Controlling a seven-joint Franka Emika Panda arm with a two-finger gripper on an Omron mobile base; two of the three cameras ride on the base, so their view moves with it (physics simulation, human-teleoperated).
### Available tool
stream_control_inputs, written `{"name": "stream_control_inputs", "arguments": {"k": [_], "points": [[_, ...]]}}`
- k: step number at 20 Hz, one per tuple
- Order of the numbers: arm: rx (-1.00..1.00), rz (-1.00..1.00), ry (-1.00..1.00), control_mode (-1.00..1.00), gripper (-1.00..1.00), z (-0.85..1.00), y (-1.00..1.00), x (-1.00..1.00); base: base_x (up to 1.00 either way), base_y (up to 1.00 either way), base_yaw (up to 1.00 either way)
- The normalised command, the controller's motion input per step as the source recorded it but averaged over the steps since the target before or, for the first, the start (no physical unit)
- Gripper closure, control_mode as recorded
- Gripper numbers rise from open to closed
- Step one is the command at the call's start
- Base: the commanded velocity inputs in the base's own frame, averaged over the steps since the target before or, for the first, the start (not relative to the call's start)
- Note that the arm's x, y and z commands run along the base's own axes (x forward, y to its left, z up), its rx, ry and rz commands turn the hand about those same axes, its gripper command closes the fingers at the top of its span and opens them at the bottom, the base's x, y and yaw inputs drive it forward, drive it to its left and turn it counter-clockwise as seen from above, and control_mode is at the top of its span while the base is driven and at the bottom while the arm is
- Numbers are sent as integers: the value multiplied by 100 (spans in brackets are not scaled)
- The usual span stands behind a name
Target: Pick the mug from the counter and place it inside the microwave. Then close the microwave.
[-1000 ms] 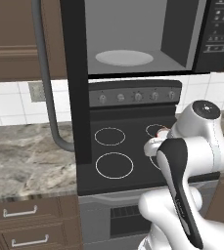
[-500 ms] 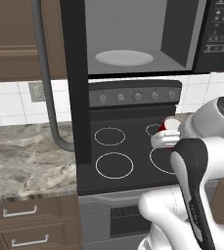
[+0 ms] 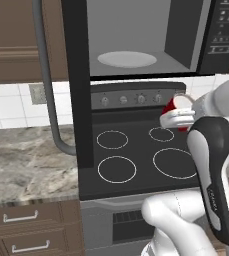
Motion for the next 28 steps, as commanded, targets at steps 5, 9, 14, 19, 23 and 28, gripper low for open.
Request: {"name": "stream_control_inputs", "arguments": {"k": [5,9,14,19,23,28], "points": [[0,0,-8,-100,100,52,0,7,0,0,0],[0,0,-7,-100,100,35,0,1,0,0,0],[0,0,-2,-100,100,44,1,13,0,0,0],[-1,0,0,-100,100,56,0,54,0,0,0],[-4,0,0,-100,100,36,0,67,0,0,0],[-9,0,0,-100,100,3,0,85,0,0,0]]}}
